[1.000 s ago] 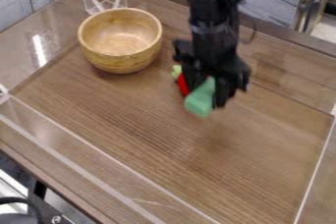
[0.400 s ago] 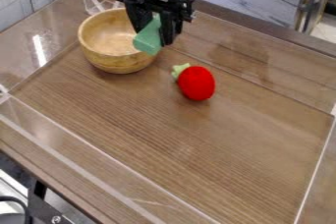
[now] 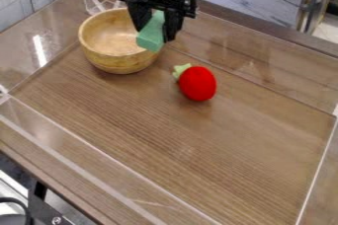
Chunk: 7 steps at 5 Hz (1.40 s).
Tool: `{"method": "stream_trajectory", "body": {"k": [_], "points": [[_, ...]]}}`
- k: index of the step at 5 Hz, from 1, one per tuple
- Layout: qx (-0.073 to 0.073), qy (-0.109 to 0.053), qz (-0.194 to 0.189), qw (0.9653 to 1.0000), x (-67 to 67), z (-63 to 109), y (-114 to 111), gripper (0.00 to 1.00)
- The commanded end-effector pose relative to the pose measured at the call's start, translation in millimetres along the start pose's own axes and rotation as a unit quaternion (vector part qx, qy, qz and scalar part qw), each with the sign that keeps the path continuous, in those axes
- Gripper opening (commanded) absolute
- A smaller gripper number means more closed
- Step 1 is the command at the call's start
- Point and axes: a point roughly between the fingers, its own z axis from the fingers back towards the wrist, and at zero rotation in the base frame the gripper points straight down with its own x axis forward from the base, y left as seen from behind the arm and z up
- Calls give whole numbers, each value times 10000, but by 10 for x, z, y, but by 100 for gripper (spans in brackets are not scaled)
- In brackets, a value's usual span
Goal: Put the green stick in the brown bowl
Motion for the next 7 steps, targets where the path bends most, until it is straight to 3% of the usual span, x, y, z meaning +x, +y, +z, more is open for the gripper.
{"method": "stream_trajectory", "body": {"k": [1, 2, 4, 6, 7], "points": [[53, -329, -87, 9994, 217, 49, 12, 0], [63, -343, -145, 9993, 288, -36, 31, 0], [159, -373, 297, 9987, 466, 250, 27, 0], [83, -356, -86, 9993, 451, 233, 95, 0], [98, -336, -60, 9994, 474, 242, 159, 0]]}}
